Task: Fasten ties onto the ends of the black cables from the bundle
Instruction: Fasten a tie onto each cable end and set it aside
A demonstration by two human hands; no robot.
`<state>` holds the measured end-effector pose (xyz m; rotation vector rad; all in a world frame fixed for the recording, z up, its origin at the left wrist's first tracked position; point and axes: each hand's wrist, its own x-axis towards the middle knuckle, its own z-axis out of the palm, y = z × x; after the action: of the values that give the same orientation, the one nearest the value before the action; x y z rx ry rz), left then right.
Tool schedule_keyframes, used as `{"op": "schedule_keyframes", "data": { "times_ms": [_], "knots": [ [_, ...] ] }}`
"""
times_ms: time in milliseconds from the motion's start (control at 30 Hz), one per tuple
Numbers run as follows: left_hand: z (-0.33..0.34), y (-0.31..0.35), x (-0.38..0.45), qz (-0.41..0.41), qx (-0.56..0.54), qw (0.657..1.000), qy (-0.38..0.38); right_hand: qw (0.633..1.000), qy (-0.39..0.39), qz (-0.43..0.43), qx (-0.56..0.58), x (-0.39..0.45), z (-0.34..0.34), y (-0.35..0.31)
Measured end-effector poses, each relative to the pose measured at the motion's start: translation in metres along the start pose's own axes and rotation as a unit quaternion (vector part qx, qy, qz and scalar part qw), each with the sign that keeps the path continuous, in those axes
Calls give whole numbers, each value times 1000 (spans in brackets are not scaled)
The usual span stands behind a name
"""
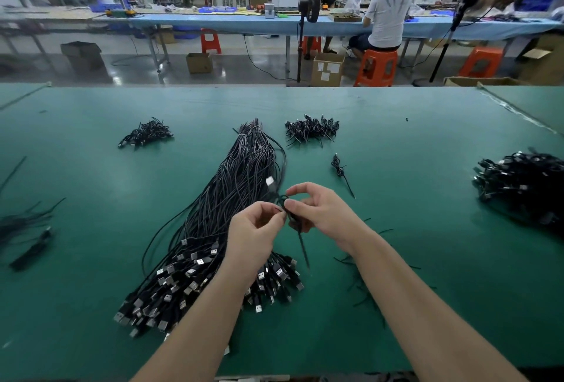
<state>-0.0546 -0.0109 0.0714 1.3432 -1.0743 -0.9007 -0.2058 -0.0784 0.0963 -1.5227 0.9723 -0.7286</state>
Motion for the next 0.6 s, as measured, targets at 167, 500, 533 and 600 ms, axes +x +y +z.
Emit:
{"op": "schedule_keyframes", "data": {
  "times_ms": [167,500,533,600],
  "knots": [
    [0,-5,-8,297,253,920,30,991,-13,92,97,2,2,-4],
    [-5,-6,1,40,113,993,0,994,-64,3,-83,-6,-3,1],
    [-8,-5,4,29,125,992,-21,986,-57,-26,-152,-7,-6,2],
    [-12,-4,8,15,173,983,-67,959,-44,-85,-266,-9,-9,6]
  ]
}}
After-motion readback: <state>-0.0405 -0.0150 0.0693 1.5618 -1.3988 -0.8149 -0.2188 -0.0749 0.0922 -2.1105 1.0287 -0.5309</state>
